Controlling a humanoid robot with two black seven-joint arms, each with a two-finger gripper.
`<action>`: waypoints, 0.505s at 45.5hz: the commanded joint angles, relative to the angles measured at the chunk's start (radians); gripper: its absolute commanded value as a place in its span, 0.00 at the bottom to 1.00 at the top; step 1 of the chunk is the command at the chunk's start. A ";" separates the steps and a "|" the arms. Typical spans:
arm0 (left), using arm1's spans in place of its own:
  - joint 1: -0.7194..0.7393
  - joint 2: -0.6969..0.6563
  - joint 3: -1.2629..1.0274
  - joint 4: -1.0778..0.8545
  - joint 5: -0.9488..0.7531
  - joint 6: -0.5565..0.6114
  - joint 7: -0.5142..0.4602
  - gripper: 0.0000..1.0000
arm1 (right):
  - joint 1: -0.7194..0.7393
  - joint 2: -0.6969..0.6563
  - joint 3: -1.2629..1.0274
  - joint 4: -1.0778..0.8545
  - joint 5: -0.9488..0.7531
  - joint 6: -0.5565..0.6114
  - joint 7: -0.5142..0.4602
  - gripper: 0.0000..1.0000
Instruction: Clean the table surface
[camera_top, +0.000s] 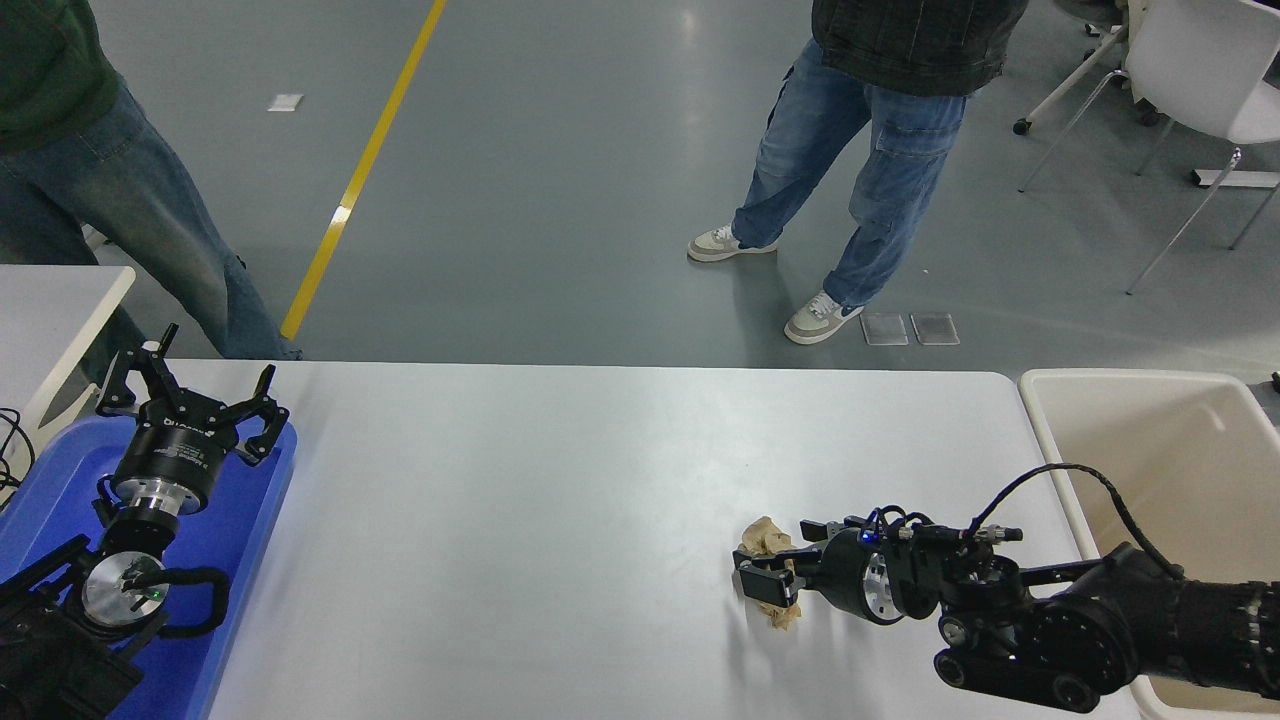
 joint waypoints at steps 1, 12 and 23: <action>0.000 0.000 0.000 0.000 0.000 0.000 0.000 1.00 | -0.028 0.026 -0.003 -0.011 -0.005 -0.004 0.002 0.99; 0.000 0.000 0.000 -0.001 0.000 0.000 0.000 1.00 | -0.039 0.046 -0.036 -0.048 -0.005 -0.042 0.005 0.98; 0.000 0.000 0.000 0.000 0.000 0.000 0.000 1.00 | -0.038 0.050 -0.078 -0.066 -0.005 -0.087 0.030 0.44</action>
